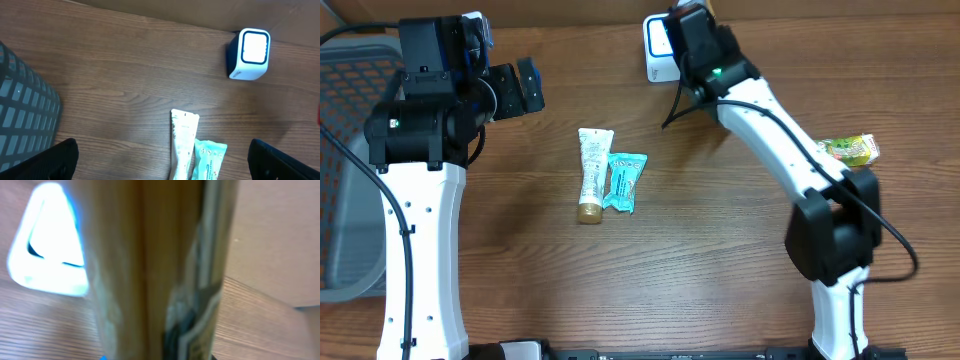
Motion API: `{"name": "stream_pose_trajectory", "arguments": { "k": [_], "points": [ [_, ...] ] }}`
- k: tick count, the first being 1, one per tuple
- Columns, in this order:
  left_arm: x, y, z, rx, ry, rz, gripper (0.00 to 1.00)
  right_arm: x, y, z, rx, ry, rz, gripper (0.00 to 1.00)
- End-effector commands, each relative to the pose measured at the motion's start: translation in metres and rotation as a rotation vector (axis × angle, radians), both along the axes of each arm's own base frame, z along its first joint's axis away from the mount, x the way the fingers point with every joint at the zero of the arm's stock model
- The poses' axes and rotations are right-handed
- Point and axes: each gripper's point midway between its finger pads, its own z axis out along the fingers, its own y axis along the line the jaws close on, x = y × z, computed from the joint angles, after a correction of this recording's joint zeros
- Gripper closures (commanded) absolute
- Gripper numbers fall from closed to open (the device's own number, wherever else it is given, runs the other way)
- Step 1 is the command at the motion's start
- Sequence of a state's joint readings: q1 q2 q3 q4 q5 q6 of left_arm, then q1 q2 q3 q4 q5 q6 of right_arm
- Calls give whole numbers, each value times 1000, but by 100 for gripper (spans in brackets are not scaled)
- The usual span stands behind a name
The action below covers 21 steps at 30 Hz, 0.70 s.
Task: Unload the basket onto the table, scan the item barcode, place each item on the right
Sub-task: 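Lift the red-capped tube and hold it at the scanner, then lay the red-capped tube on the table's right side and release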
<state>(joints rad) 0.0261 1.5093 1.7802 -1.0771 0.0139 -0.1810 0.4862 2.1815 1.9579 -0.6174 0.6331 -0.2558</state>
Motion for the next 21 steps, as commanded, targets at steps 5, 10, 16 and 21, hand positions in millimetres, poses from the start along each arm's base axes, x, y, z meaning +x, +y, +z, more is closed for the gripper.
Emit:
{"name": "stream_pose_trajectory", "arguments": {
  "k": [5, 10, 16, 21],
  "points": [
    [2, 1, 0, 6, -2, 3, 0, 34, -14, 28, -265, -173, -57, 96],
    [2, 1, 0, 6, -1, 3, 0, 48, -16, 10, -384, -211, -99, 96],
    [2, 1, 0, 6, -2, 3, 0, 56, -16, -22, -492, -177, -92, 96],
    [2, 1, 0, 6, -2, 3, 0, 58, -15, -36, -511, -161, -78, 96]
  ]
}}
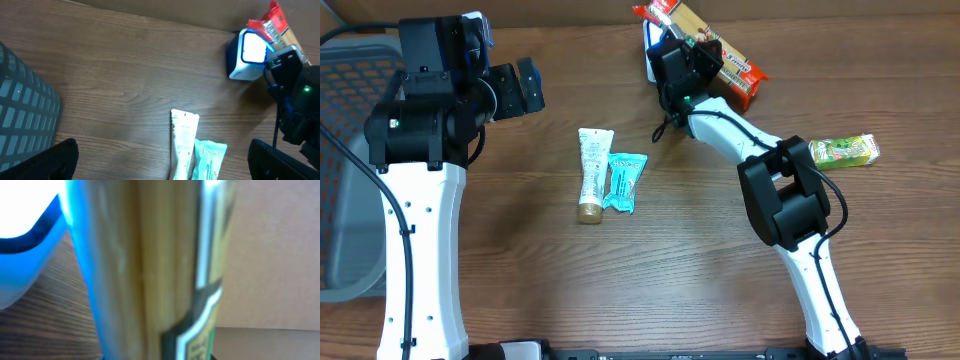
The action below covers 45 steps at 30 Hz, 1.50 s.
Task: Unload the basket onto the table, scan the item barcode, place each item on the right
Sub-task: 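Lay the red-capped tube on the table's right side and release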
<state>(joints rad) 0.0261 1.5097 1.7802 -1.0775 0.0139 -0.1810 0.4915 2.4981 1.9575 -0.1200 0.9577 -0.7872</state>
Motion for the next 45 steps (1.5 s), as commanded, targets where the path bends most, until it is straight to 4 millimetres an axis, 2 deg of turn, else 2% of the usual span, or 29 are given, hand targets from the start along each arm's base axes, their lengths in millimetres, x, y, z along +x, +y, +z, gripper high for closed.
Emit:
{"name": "stream_pose_trajectory", "arguments": {
  "k": [1, 8, 12, 15, 17, 20, 22, 25, 27, 28, 31, 34, 35, 40, 42, 45],
  "points": [
    [2, 1, 0, 6, -3, 3, 1, 4, -2, 49, 20, -122, -54, 96],
    [2, 1, 0, 6, -3, 3, 1, 2, -3, 60, 8, -165, -86, 96],
    [2, 1, 0, 6, -2, 3, 0, -8, 4, 92, 31, -249, -123, 97],
    [2, 1, 0, 6, -3, 3, 0, -22, 10, 132, 120, -332, -143, 97],
    [2, 1, 0, 6, -3, 3, 0, -39, 17, 161, 198, -324, -110, 97],
    [2, 1, 0, 6, -3, 3, 0, -75, 30, 184, 442, -200, -14, 97],
    [2, 1, 0, 6, -3, 3, 0, -99, 27, 197, 638, -134, -6, 96],
    [2, 1, 0, 6, -3, 3, 0, -131, 3, 209, 912, -54, -96, 96],
    [2, 1, 0, 6, -3, 3, 0, -147, -31, 210, 1113, -41, -259, 96],
    [2, 1, 0, 6, -3, 3, 0, -151, -44, 208, 1177, -46, -333, 96],
    [2, 1, 0, 6, -3, 3, 1, -165, -114, 185, 1449, -157, -792, 96],
    [2, 1, 0, 6, -3, 3, 0, -180, -180, 147, 1587, -379, -1242, 96],
    [2, 1, 0, 6, -3, 3, 0, -181, -194, 134, 1616, -426, -1326, 96],
    [2, 1, 0, 6, -3, 3, 0, -151, -227, 73, 1757, -496, -1331, 96],
    [2, 1, 0, 6, -3, 3, 0, -141, -233, 56, 1782, -527, -1279, 96],
    [2, 1, 0, 6, -3, 3, 0, -140, -234, 28, 1800, -546, -1252, 96]
  ]
}}
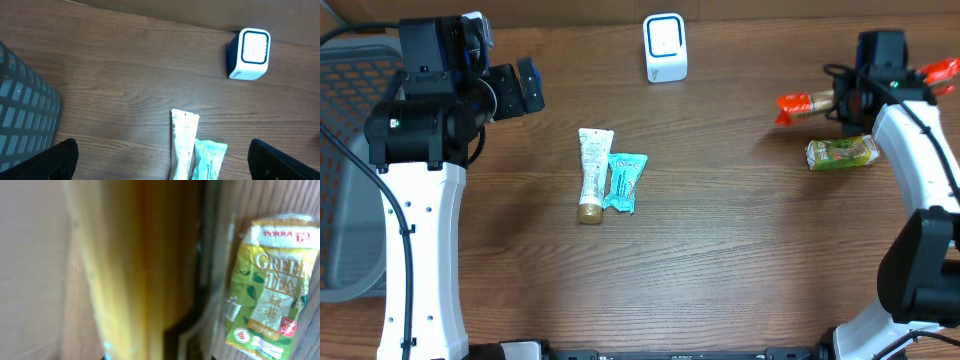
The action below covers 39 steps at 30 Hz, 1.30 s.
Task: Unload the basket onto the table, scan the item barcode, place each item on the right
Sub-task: 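Lay the red-capped tube on the table's right side and release, then grasp the mint-green packet with the right gripper and lift it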
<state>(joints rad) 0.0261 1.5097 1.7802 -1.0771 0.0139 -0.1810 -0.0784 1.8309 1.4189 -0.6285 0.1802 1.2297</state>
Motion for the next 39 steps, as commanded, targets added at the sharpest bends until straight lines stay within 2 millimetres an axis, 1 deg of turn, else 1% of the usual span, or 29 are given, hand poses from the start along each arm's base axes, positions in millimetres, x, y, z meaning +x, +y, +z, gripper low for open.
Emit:
{"name": "stream_pose_trajectory", "arguments": {
  "k": [1, 2, 4, 7, 8, 9, 11, 13, 14, 15, 16, 17, 18, 19, 20, 21, 22, 24, 25, 27, 28, 30, 32, 33, 34, 36, 37, 38, 39],
  "points": [
    [2, 1, 0, 6, -2, 3, 0, -2, -1, -7, 7, -54, -21, 96],
    [2, 1, 0, 6, -2, 3, 0, -4, -1, -13, 5, -48, -24, 95],
    [2, 1, 0, 5, -3, 2, 0, -12, -9, -24, -36, -30, -53, 90],
    [2, 1, 0, 6, -2, 2, 0, -18, -22, -26, -99, -11, -94, 88],
    [2, 1, 0, 6, -2, 3, 0, -20, -26, -25, -121, -9, -107, 86],
    [2, 1, 0, 6, -2, 3, 0, -20, -29, -24, -140, -10, -119, 82],
    [2, 1, 0, 6, -2, 3, 0, -18, -31, -22, -146, -24, -123, 72],
    [2, 1, 0, 6, -2, 2, 0, -15, -31, -20, -155, -32, -109, 46],
    [2, 1, 0, 5, -2, 2, 0, -13, -30, -19, -173, -31, -81, 40],
    [2, 1, 0, 6, -2, 2, 1, -12, -30, -18, -192, -25, -48, 38],
    [2, 1, 0, 6, -2, 2, 0, -11, -28, -15, -212, -17, 1, 33],
    [2, 1, 0, 6, -2, 3, 1, -8, -23, -10, -238, -10, 90, 26],
    [2, 1, 0, 6, -2, 3, 0, -3, -13, 0, -265, -15, 226, 18],
    [2, 1, 0, 6, -2, 2, 0, 0, -6, 7, -273, -27, 298, 16],
    [2, 1, 0, 6, -2, 2, 0, 5, 11, 25, -274, -73, 438, 16],
    [2, 1, 0, 6, -2, 2, 0, 6, 29, 46, -246, -129, 545, 16],
    [2, 1, 0, 6, -2, 3, 0, 2, 45, 64, -199, -168, 622, 16],
    [2, 1, 0, 6, -2, 2, 0, -11, 78, 86, -104, -207, 756, 16],
    [2, 1, 0, 6, -2, 2, 0, -19, 99, 91, -49, -214, 827, 16],
    [2, 1, 0, 6, -2, 3, 0, -32, 137, 86, 33, -198, 930, 16],
    [2, 1, 0, 6, -2, 2, 0, -38, 159, 79, 46, -172, 992, 16],
    [2, 1, 0, 6, -2, 3, 0, -48, 194, 67, 41, -131, 1080, 15],
    [2, 1, 0, 6, -2, 2, 0, -58, 238, 51, 13, -95, 1173, 14],
    [2, 1, 0, 6, -2, 2, 0, -63, 271, 37, -31, -78, 1237, 14],
    [2, 1, 0, 6, -2, 2, 0, -64, 288, 31, -46, -84, 1268, 14],
    [2, 1, 0, 6, -2, 3, 0, -69, 332, 24, -59, -107, 1369, 14],
    [2, 1, 0, 6, -2, 2, 0, -70, 347, 22, -65, -101, 1403, 12],
    [2, 1, 0, 6, -2, 2, 0, -69, 368, 18, -73, -79, 1458, 10],
    [2, 1, 0, 6, -2, 3, 0, -69, 376, 15, -77, -54, 1479, 9]
  ]
}}
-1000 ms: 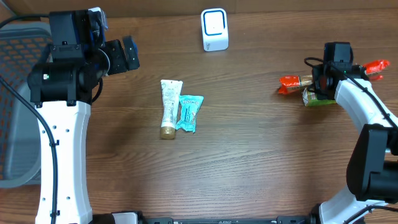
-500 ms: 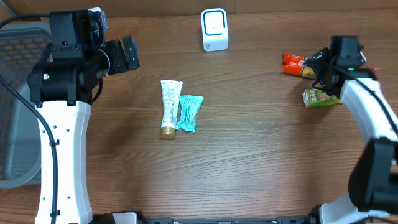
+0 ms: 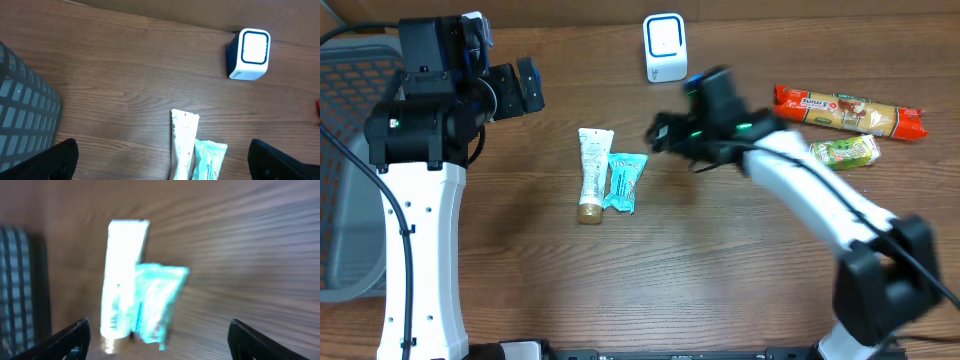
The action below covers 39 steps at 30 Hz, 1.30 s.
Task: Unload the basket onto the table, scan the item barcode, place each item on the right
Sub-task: 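Grasp the mint-green packet with the right gripper and lift it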
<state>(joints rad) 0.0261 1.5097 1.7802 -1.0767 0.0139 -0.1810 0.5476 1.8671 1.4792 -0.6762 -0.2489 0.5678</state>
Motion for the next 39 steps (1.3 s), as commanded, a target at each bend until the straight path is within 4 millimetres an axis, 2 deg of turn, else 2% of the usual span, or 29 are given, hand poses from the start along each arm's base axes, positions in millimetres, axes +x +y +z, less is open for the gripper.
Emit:
{"name": "stream_pose_trajectory", "arguments": {
  "k": [1, 4, 8, 14, 18, 23, 25, 26, 27, 31, 33, 35, 37, 39],
  "points": [
    [2, 1, 0, 6, -2, 2, 0, 19, 33, 6, -41, -43, 79, 9],
    [2, 1, 0, 6, -2, 2, 1, 19, 46, -13, -81, 31, 100, 9],
    [2, 1, 0, 6, -1, 3, 0, 9, 45, -49, -122, 143, 74, 16],
    [2, 1, 0, 5, -1, 3, 0, -8, 57, -100, -49, 322, 127, 22],
    [2, 1, 0, 6, -2, 3, 0, -6, 57, -115, -49, 330, 124, 26],
    [2, 1, 0, 6, -1, 3, 0, -13, 57, -138, -57, 383, 80, 41],
    [2, 1, 0, 6, -2, 3, 0, -19, 56, -153, -74, 418, 72, 62],
    [2, 1, 0, 6, -2, 3, 0, -19, 56, -153, -75, 419, 72, 70],
    [2, 1, 0, 6, -2, 3, 0, -19, 56, -153, -73, 417, 71, 96],
    [2, 1, 0, 6, -2, 3, 0, -8, 57, -139, -61, 402, 35, 96],
    [2, 1, 0, 6, -2, 2, 0, 4, 43, -119, -126, 348, 20, 96],
    [2, 1, 0, 6, -2, 3, 0, 16, 20, -94, -244, 269, -16, 96],
    [2, 1, 0, 6, -2, 3, 0, 26, -13, -65, -415, 167, -83, 96],
    [2, 1, 0, 6, -2, 2, 0, 29, -54, -31, -682, 24, -159, 96]
  ]
}}
